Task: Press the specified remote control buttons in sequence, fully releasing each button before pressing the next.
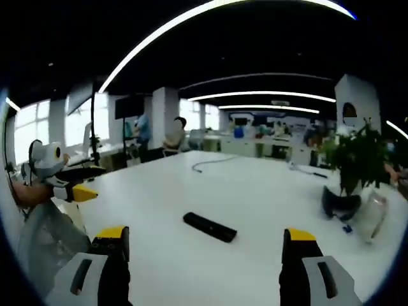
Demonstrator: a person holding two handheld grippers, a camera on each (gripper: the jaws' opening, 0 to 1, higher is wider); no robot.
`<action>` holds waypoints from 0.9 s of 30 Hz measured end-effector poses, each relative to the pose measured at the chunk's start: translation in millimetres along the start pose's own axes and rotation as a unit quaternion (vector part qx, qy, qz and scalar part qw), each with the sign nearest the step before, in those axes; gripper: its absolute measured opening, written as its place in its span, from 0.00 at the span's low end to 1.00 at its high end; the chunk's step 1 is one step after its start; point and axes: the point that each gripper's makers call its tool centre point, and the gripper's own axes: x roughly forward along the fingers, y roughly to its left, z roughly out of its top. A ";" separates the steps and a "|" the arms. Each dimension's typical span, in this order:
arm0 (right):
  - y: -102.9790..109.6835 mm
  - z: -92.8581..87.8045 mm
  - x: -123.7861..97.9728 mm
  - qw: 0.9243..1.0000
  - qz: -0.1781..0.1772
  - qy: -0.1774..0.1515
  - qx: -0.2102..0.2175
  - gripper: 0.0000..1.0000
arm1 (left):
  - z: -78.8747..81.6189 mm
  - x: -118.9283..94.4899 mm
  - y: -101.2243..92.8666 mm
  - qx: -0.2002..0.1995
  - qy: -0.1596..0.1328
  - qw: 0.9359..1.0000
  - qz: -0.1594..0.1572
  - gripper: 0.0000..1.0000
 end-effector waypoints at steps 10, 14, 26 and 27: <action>-24.2 -6.7 -8.4 0.999 -0.043 0.017 -0.014 0.99 | 2.7 -1.2 -2.6 -0.005 -0.008 1.000 -0.008 0.92; -29.5 -6.2 -10.0 0.999 -0.052 0.012 -0.010 0.99 | 2.0 -0.7 -4.9 -0.002 -0.006 1.000 -0.012 0.92; -33.8 -4.1 -16.5 0.999 -0.052 -0.009 0.008 0.97 | 4.2 -1.7 -4.6 -0.005 -0.011 1.000 -0.010 0.93; -33.7 -4.6 -16.0 0.999 -0.052 -0.007 0.000 0.96 | 5.4 -2.1 -4.8 -0.003 -0.014 1.000 -0.009 0.93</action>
